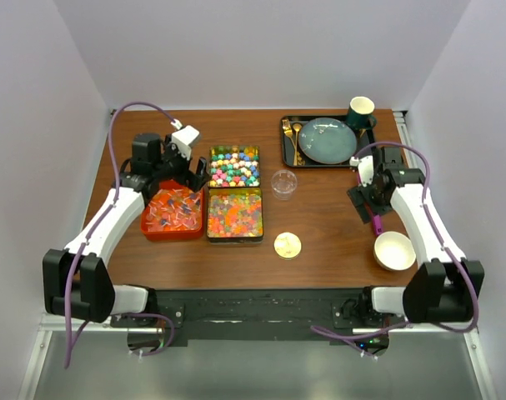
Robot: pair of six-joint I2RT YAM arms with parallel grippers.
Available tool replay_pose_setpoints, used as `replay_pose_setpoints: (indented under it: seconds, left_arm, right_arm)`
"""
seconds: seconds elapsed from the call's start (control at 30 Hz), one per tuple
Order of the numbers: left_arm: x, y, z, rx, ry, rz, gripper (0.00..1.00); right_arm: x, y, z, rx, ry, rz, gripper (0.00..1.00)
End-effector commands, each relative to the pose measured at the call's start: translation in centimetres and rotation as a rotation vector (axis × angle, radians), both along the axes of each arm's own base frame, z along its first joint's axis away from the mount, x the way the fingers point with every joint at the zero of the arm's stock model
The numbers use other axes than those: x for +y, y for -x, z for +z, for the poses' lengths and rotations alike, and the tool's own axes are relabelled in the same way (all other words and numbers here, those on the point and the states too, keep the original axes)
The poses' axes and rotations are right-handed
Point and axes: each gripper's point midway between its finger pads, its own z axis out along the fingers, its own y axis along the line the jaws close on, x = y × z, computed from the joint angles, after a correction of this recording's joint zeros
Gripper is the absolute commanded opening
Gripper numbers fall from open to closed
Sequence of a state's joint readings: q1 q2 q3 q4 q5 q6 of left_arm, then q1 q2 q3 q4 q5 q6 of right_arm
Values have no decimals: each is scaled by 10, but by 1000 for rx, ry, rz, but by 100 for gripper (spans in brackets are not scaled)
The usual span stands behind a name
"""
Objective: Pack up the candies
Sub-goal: Pick up the spatula from the center of the board.
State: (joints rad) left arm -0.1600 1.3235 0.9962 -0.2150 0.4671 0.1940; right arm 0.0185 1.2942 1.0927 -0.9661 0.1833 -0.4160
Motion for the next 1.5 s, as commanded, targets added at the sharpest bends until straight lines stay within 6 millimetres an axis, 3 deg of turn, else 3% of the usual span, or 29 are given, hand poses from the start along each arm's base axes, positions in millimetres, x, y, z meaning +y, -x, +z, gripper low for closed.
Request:
replay_pose_setpoints:
  seconds: [0.0, 0.13, 0.23, 0.43, 0.73, 0.9, 0.93, 1.0, 1.07, 1.17, 1.27, 1.3, 1.37, 1.4, 1.47]
  left_arm:
    - [-14, 3, 2, -7, 38, -71, 98]
    - [-15, -2, -4, 18, 40, -74, 98]
    - [-18, -3, -2, -1, 45, -89, 98]
    - [-11, -18, -5, -54, 21, -42, 98]
    - [-14, -31, 0, -62, 44, -30, 98]
    - [-15, -29, 2, -71, 56, -32, 98]
    - [-16, -28, 3, -71, 62, -36, 98]
    - [-17, -26, 3, -67, 82, -30, 98]
    - [-16, -26, 1, -25, 118, 28, 99]
    - [-25, -29, 13, -12, 216, 43, 100]
    - [-47, -17, 28, 31, 359, -38, 100]
    - [-59, -7, 35, 55, 411, -122, 100]
    - [-74, 6, 51, 71, 500, -225, 100]
    - [-85, 20, 58, 91, 537, -324, 99]
    - [-93, 28, 70, 104, 589, -366, 98]
  right_arm:
    - [-10, -32, -13, -18, -16, -8, 82]
    - [-9, -64, -25, -43, -31, 11, 75]
    - [-13, -77, -40, -34, -11, 30, 69]
    - [-18, -77, -71, 18, 22, 66, 57]
    - [-26, -78, -101, 92, 60, 68, 49]
    - [-21, -71, -109, 125, 28, 61, 28]
    - [-20, -69, -107, 122, 22, 57, 16]
    - [-16, -67, -97, 117, -2, 62, 5]
    - [-6, -73, -73, 48, -43, 85, 1]
    - [16, -85, -30, -58, -96, 151, 0]
    - [53, -83, 4, -127, -127, 283, 0]
    - [78, -79, 10, -133, -162, 361, 0]
    - [106, -72, 26, -163, -212, 466, 0]
    - [132, -59, 36, -164, -275, 555, 0]
    - [149, -52, 47, -184, -312, 608, 0]
